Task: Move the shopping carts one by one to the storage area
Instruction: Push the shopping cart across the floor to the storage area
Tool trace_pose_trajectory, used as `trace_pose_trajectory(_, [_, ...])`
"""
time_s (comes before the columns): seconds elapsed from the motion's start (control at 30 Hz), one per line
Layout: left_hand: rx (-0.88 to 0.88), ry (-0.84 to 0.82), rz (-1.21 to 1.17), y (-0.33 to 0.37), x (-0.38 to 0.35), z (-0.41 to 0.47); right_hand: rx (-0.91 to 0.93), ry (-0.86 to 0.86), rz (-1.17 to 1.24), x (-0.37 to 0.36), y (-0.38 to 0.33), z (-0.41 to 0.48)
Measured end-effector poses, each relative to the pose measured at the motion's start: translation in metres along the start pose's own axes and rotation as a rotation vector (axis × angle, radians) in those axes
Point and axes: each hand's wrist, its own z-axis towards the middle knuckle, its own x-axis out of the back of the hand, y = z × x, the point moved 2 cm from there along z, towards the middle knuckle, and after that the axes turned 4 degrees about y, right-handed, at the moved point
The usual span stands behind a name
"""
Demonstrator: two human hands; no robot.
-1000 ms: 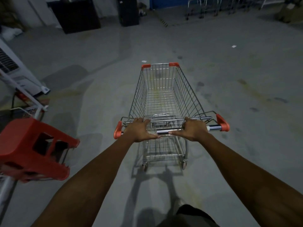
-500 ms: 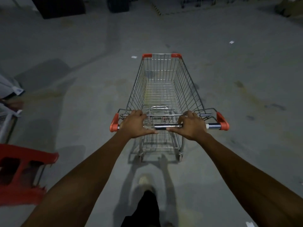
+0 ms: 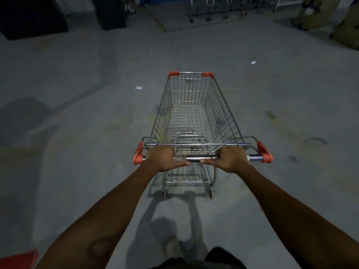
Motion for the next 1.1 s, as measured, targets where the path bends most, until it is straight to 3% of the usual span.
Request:
trace_pose_trajectory(0.43, [-0.067,0.017,0.02,-0.074,0.04,0.257,-0.042,0.004,0.008,0.022,0.07,0.246])
trace_pose_trajectory(1.1, [-0.031,0.035,-0.022,-0.152,0.11,0.666,-0.029,-0.015,-0.039,0.077,0.224,0.634])
